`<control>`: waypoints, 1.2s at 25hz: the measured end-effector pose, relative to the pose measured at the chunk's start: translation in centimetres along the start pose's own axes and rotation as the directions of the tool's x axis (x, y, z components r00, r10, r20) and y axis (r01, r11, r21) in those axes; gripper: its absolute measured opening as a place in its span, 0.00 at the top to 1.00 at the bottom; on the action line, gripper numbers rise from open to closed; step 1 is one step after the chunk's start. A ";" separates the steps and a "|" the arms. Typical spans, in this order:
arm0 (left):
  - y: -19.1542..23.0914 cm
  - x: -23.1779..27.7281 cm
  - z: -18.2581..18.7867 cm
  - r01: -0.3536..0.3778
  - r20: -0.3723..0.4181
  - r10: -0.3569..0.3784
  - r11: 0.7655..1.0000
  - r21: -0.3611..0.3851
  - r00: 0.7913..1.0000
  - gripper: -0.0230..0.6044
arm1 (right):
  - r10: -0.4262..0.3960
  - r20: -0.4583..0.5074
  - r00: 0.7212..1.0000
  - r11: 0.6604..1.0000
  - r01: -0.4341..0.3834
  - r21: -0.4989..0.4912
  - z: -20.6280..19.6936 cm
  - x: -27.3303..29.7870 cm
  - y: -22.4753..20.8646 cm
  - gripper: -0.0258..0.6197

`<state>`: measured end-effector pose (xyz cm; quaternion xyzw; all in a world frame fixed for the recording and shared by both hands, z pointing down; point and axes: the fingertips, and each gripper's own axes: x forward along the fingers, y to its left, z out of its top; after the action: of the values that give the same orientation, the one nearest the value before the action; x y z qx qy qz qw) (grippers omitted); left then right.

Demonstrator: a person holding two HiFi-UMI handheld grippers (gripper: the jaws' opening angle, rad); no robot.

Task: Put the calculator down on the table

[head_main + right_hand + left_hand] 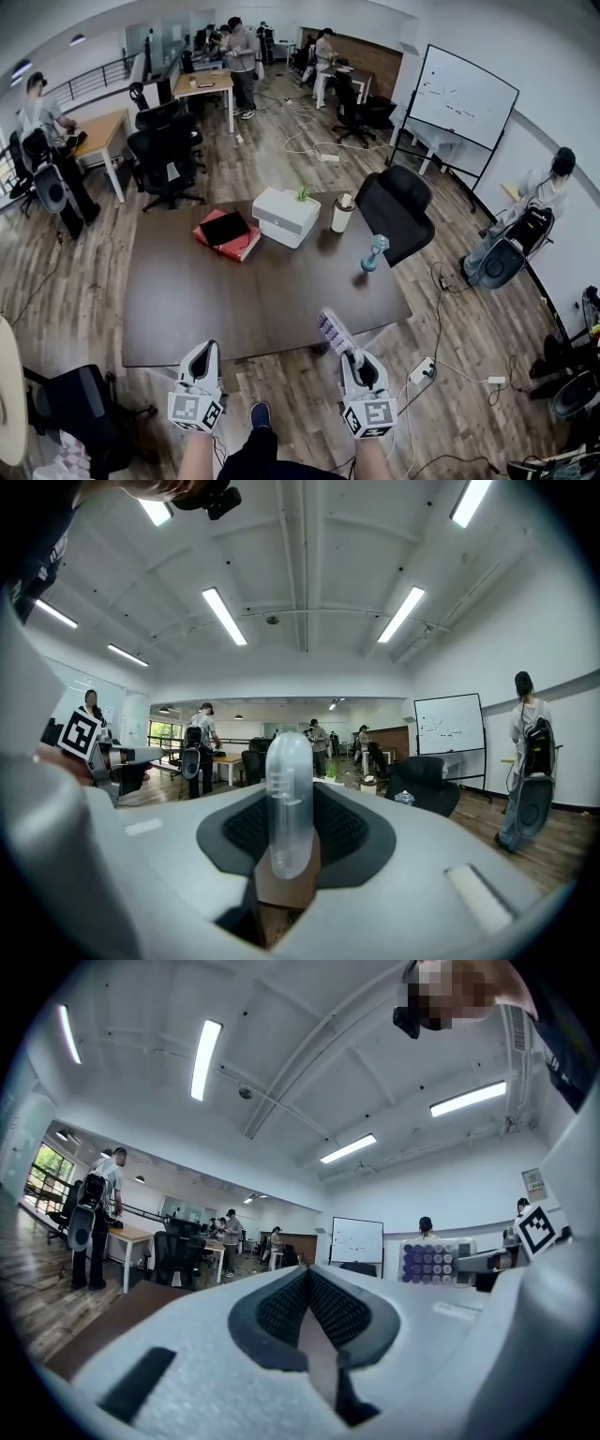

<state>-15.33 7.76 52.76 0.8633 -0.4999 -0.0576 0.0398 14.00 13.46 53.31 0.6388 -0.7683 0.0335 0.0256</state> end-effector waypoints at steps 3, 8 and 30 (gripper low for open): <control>1.3 2.2 0.3 0.025 -0.008 -0.025 1.000 0.002 1.000 0.97 | -0.007 -0.003 1.000 1.000 0.007 0.007 0.5 2.7 -0.2 0.78; 4.5 5.7 0.9 0.034 -0.014 -0.034 0.999 0.007 0.999 0.97 | -0.031 -0.007 0.999 0.999 0.031 0.030 1.3 7.2 -0.5 0.78; 12.8 17.3 1.4 0.110 -0.012 -0.110 0.993 -0.037 0.994 0.97 | -0.081 -0.016 0.997 0.996 0.081 0.039 2.4 19.9 -1.0 0.78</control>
<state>-17.97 -13.62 51.99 0.8890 -0.4501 -0.0627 0.0559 11.39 -6.46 52.53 0.6695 -0.7407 0.0523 0.0199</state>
